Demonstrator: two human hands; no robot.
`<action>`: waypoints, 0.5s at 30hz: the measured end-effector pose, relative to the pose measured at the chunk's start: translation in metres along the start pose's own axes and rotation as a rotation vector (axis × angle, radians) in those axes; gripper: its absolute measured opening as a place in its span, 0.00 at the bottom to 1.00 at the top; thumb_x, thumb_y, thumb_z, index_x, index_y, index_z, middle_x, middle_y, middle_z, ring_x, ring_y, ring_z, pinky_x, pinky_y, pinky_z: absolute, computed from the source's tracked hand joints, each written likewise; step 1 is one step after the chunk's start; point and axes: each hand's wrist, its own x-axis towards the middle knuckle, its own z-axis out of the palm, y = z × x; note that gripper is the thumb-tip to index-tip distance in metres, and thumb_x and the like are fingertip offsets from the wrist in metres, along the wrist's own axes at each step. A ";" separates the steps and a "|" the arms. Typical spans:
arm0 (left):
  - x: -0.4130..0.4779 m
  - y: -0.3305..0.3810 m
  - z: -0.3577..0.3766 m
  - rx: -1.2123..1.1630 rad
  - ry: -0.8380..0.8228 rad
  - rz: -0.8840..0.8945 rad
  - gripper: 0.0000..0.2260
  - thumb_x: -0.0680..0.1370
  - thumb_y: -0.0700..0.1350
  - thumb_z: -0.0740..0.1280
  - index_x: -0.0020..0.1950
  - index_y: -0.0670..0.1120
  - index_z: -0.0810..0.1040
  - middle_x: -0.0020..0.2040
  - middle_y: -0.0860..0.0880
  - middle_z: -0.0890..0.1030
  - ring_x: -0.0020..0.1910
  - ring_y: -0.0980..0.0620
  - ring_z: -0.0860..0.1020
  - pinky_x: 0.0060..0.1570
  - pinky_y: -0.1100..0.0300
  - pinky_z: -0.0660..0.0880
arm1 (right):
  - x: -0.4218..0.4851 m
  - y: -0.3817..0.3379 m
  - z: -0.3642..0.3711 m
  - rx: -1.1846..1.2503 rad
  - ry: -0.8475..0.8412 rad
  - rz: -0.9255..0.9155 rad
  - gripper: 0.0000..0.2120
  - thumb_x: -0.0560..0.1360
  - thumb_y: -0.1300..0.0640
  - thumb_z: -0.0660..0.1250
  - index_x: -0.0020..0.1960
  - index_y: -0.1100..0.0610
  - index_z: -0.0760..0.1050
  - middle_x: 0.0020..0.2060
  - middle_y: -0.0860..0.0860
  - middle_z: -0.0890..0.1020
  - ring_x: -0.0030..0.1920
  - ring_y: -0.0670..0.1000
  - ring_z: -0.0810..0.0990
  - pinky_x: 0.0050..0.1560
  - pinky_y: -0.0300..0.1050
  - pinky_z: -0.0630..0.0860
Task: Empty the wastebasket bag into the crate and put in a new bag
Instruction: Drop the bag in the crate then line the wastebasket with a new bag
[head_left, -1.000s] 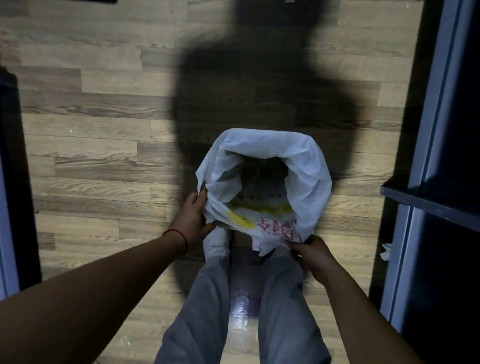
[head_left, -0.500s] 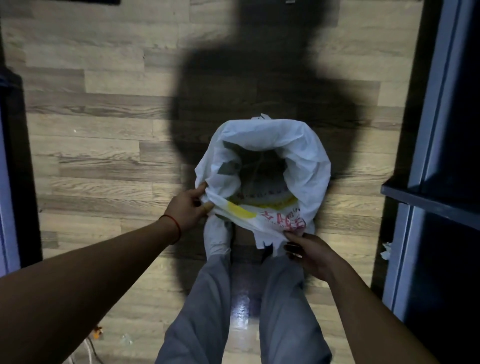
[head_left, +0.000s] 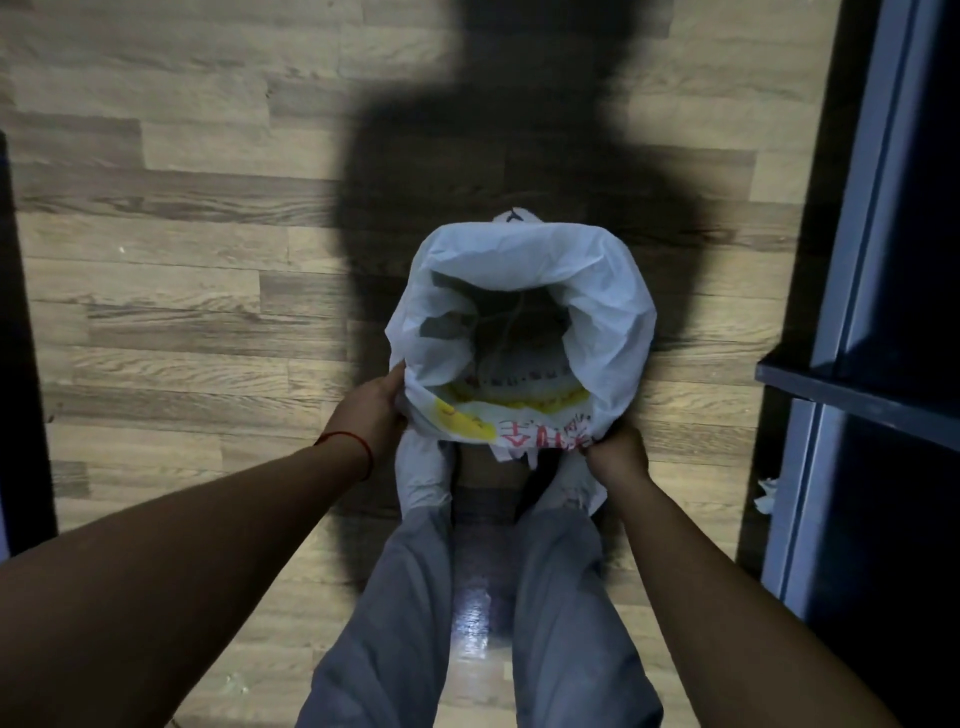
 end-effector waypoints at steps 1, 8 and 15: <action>-0.001 0.001 -0.001 -0.005 0.026 0.007 0.30 0.75 0.40 0.66 0.75 0.54 0.61 0.58 0.36 0.77 0.54 0.37 0.77 0.51 0.51 0.75 | -0.001 -0.001 -0.001 0.051 0.104 0.016 0.12 0.76 0.63 0.64 0.58 0.66 0.76 0.56 0.65 0.80 0.57 0.65 0.78 0.47 0.45 0.68; -0.020 0.019 -0.027 -0.199 0.366 0.016 0.20 0.78 0.44 0.63 0.70 0.48 0.68 0.72 0.41 0.63 0.70 0.42 0.65 0.69 0.49 0.66 | -0.063 -0.036 -0.021 -0.010 0.634 -0.797 0.12 0.77 0.57 0.65 0.59 0.59 0.73 0.58 0.58 0.75 0.60 0.57 0.72 0.59 0.48 0.68; 0.019 0.061 -0.037 0.352 0.387 0.372 0.29 0.76 0.65 0.54 0.76 0.62 0.52 0.80 0.49 0.48 0.78 0.43 0.45 0.73 0.35 0.52 | -0.027 -0.101 0.032 -0.697 0.084 -0.871 0.30 0.77 0.39 0.50 0.77 0.45 0.52 0.76 0.54 0.57 0.76 0.58 0.54 0.74 0.62 0.55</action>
